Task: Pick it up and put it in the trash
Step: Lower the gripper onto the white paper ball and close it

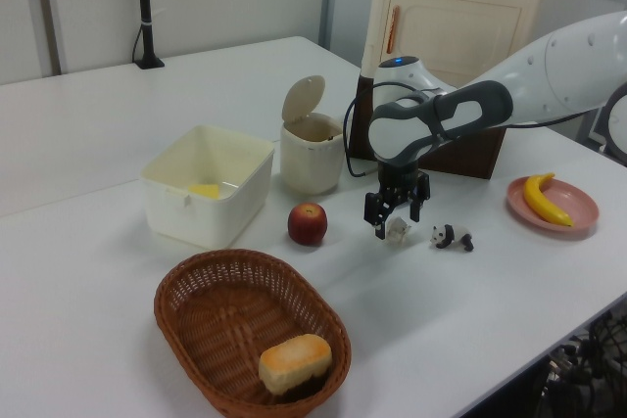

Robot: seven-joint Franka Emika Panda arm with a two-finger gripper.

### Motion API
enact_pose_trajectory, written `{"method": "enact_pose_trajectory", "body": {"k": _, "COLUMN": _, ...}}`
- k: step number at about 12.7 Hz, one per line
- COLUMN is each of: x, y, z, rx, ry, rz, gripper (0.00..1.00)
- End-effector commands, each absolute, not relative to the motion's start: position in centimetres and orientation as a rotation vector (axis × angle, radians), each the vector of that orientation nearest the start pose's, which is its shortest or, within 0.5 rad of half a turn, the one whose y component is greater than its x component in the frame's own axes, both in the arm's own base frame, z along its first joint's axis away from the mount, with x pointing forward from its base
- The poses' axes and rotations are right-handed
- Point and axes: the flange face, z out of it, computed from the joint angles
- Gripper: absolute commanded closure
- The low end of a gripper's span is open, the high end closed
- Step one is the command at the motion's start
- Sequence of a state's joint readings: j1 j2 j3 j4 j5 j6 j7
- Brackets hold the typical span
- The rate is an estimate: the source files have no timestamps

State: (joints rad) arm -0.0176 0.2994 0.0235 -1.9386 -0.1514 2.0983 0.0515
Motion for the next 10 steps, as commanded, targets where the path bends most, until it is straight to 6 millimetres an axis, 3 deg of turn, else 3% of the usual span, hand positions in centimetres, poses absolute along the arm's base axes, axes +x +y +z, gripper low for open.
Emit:
{"method": "enact_pose_trajectory", "body": {"k": 1, "x": 60.2, "y": -0.2, "z": 31.9, "rx": -3.286, "ry": -0.085, "rz": 0.196, "gripper": 0.55}}
{"method": "enact_pose_trajectory", "body": {"k": 2, "x": 60.3, "y": -0.2, "z": 32.2, "rx": -3.285, "ry": -0.080, "rz": 0.188, "gripper": 0.80}}
{"method": "enact_pose_trajectory", "body": {"k": 3, "x": 60.3, "y": -0.2, "z": 32.1, "rx": -3.285, "ry": -0.083, "rz": 0.188, "gripper": 0.94}}
{"method": "enact_pose_trajectory", "body": {"k": 4, "x": 60.4, "y": -0.3, "z": 32.3, "rx": -3.285, "ry": -0.092, "rz": 0.185, "gripper": 1.00}}
{"method": "enact_pose_trajectory", "body": {"k": 8, "x": 60.5, "y": -0.5, "z": 32.4, "rx": -3.281, "ry": -0.080, "rz": 0.180, "gripper": 1.00}}
{"method": "enact_pose_trajectory", "body": {"k": 10, "x": 61.6, "y": -0.5, "z": 34.4, "rx": -3.280, "ry": -0.044, "rz": 0.111, "gripper": 1.00}}
